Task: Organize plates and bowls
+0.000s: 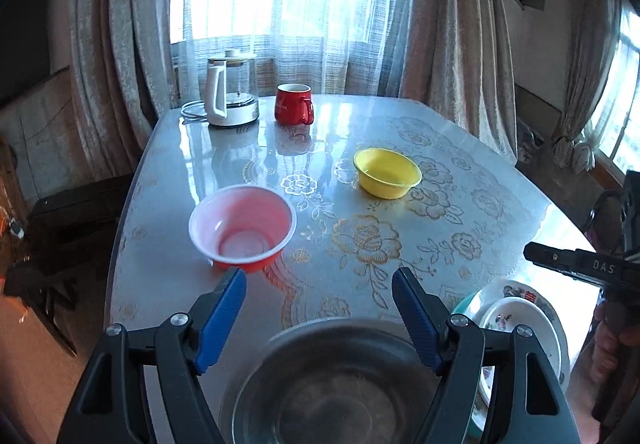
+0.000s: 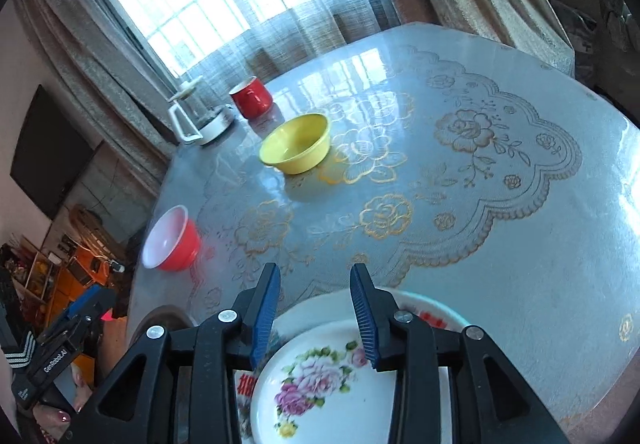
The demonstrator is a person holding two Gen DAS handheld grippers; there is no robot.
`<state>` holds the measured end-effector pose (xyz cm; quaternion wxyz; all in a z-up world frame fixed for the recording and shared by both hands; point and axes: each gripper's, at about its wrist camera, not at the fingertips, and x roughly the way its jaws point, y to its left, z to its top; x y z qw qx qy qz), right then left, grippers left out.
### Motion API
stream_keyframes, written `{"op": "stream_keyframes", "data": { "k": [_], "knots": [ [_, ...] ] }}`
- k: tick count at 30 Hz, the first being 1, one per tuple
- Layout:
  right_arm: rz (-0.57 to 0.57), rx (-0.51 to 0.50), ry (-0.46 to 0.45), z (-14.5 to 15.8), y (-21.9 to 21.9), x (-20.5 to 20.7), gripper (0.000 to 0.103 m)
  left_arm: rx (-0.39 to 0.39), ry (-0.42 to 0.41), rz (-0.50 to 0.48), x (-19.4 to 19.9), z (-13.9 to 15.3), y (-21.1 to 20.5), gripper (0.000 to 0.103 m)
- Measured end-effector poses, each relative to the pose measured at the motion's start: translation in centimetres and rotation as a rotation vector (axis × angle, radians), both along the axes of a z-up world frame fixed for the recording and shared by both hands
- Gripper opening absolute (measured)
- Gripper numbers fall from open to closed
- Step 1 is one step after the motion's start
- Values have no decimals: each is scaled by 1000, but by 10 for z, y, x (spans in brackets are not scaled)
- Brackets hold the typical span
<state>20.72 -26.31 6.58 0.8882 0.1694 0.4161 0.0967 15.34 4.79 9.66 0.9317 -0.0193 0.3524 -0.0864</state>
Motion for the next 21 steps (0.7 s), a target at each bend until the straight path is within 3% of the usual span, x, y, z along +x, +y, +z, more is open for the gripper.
{"op": "stream_keyframes", "data": {
  "k": [18, 21],
  "knots": [
    [-40, 102, 183, -33, -10, 96, 39, -43, 108, -35, 53, -6, -14, 78],
    [-42, 130, 199, -36, -10, 109, 44, -55, 122, -36, 59, -5, -16, 79]
  ]
}}
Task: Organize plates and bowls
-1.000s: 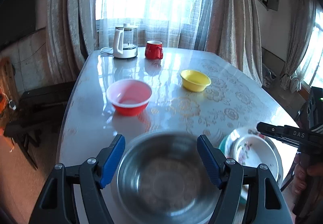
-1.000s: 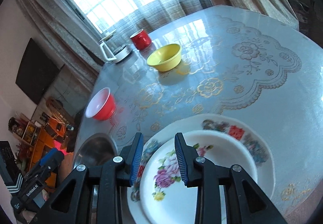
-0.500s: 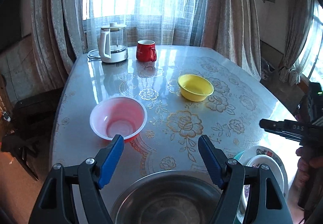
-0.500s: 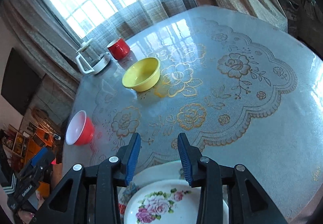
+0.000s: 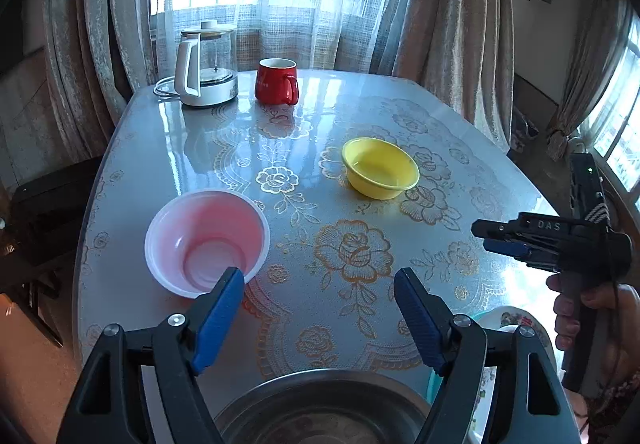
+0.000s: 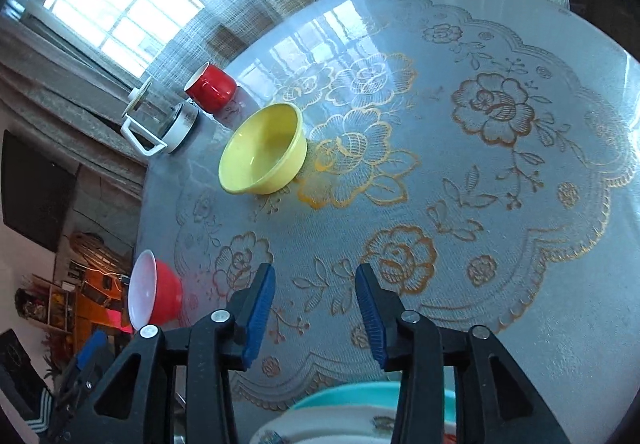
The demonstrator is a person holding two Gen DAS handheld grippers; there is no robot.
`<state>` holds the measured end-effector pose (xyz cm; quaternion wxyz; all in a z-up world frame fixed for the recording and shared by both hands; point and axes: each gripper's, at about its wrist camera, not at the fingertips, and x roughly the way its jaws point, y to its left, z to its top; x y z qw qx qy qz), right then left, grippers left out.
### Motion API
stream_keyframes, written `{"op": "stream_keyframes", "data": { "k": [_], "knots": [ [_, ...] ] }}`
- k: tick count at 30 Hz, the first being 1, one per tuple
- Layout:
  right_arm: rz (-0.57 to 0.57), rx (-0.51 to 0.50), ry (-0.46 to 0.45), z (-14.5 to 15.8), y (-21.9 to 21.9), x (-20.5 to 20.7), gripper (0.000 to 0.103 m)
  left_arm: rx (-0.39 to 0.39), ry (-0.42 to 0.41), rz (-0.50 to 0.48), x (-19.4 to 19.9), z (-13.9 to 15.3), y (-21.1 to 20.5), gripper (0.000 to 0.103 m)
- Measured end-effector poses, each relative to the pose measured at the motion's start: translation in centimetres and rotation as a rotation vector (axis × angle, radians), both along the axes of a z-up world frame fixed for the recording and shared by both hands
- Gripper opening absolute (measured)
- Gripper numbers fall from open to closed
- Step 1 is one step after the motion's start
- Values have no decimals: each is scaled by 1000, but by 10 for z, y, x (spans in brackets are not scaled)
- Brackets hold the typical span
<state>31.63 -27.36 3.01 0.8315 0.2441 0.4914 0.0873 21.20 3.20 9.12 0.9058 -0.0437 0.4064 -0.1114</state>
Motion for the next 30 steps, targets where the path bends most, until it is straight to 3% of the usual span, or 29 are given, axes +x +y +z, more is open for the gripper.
{"op": "stream_keyframes", "data": {
  "k": [11, 22, 30],
  "knots": [
    [-15, 23, 27, -13, -2, 37, 44, 18, 15, -16, 21, -1, -15, 80],
    [-23, 37, -10, -16, 12, 70, 50, 32, 43, 19, 39, -9, -8, 80],
    [-57, 21, 41, -32, 28, 114, 50, 16, 89, 43, 53, -17, -7, 80]
  ]
}}
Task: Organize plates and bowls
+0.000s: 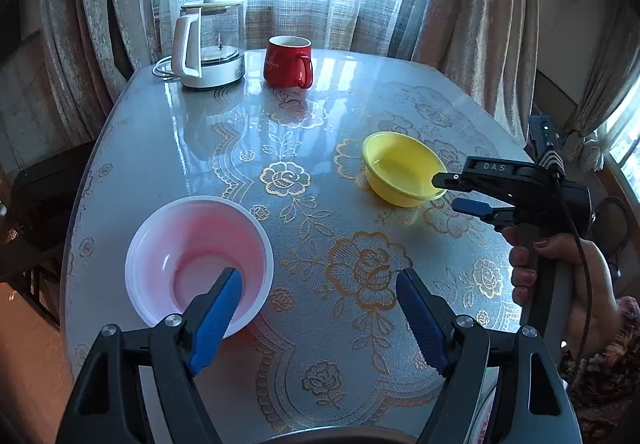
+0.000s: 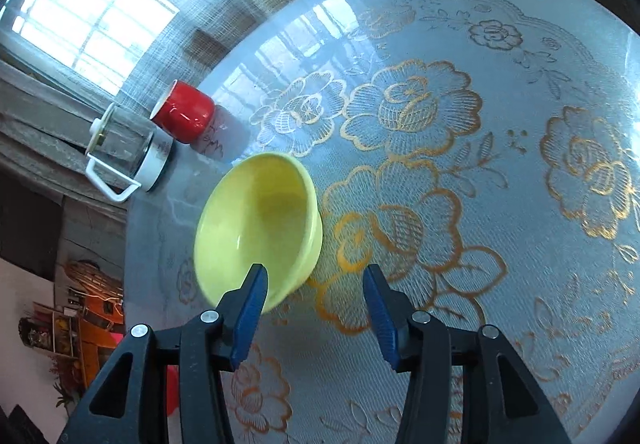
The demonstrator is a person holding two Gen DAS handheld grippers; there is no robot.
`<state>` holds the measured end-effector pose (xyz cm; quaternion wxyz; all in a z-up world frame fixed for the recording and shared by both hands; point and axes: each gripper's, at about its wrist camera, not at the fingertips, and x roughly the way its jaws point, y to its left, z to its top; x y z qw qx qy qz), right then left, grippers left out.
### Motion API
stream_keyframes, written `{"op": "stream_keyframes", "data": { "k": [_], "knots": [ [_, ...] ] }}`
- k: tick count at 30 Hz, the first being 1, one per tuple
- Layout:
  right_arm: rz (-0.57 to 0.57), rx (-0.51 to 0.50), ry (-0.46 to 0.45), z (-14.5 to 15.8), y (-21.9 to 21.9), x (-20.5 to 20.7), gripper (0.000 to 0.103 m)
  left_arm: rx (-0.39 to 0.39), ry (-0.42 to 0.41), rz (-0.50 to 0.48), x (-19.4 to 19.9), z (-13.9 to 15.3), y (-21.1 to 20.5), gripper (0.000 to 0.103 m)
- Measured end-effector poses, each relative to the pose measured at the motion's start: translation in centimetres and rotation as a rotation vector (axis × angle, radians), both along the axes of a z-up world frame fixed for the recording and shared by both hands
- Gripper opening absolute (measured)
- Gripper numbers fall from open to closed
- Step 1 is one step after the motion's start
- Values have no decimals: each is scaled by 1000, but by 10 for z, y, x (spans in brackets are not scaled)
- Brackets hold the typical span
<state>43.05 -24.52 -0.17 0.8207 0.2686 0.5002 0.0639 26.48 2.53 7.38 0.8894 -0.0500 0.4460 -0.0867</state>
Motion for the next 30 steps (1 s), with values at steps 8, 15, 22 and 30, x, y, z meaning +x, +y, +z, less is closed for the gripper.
{"op": "stream_keyframes", "data": {
  "k": [8, 15, 22, 30],
  "knots": [
    [29, 26, 14, -19, 8, 21, 24, -14, 46, 15, 17, -6, -4, 80],
    [67, 9, 15, -19, 7, 9, 13, -15, 68, 29, 29, -10, -12, 80],
    [120, -33, 28, -16, 8, -13, 13, 17, 79, 46, 43, -14, -29, 80],
    [183, -40, 53, -15, 4, -45, 13, 69, 58, 25, 52, -19, -59, 80]
  ]
}}
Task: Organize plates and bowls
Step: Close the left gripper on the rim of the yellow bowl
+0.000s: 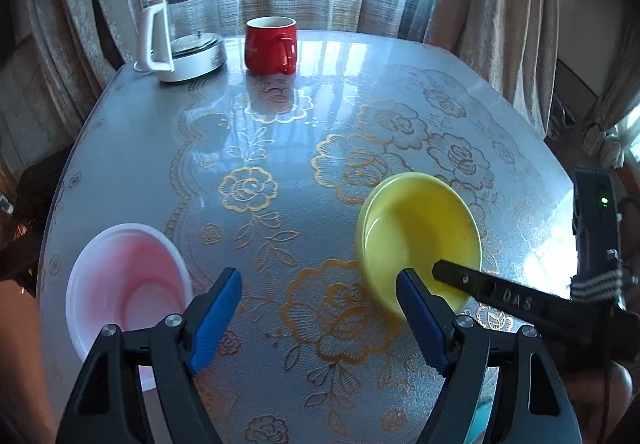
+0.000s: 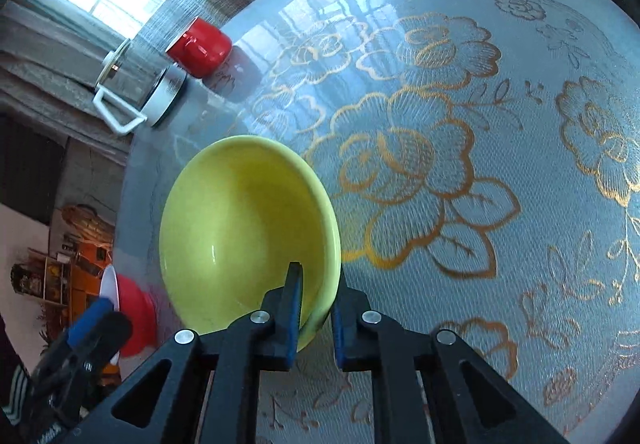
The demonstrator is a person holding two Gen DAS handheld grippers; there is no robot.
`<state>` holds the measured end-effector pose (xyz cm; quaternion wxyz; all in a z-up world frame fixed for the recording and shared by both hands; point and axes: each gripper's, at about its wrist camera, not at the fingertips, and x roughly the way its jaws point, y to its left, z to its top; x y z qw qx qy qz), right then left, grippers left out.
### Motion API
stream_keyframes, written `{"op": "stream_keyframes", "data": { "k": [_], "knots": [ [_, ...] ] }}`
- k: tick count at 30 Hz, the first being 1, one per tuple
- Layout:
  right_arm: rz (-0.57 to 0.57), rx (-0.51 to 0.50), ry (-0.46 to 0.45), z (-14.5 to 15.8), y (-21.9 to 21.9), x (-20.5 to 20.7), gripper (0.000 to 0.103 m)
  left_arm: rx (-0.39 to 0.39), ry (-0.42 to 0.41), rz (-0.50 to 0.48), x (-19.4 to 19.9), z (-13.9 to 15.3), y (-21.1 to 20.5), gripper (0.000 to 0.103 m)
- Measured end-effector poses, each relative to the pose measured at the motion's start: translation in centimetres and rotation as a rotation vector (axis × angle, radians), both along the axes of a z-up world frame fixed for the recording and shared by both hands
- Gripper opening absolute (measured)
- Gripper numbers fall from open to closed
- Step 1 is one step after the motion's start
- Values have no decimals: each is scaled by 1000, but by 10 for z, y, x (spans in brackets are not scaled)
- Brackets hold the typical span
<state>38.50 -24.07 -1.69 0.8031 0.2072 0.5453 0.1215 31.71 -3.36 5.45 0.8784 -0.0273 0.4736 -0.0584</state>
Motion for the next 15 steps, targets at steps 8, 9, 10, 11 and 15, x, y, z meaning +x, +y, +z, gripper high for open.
{"op": "stream_keyframes", "data": {
  "k": [8, 9, 10, 11, 15],
  "knots": [
    [18, -18, 2, 2, -8, -20, 13, 63, 4, -47, 6, -12, -26, 79],
    [16, -16, 3, 2, -10, -21, 13, 63, 9, -48, 7, -13, -27, 79],
    [15, -12, 6, 1, -12, -22, 13, 61, 12, -50, 7, -15, -28, 78],
    [16, -10, 3, 1, -15, -25, 13, 61, 15, -54, 7, -17, -30, 77],
    [15, -13, 3, 1, -15, -28, 13, 67, 30, -71, 10, -22, -36, 67]
  ]
}}
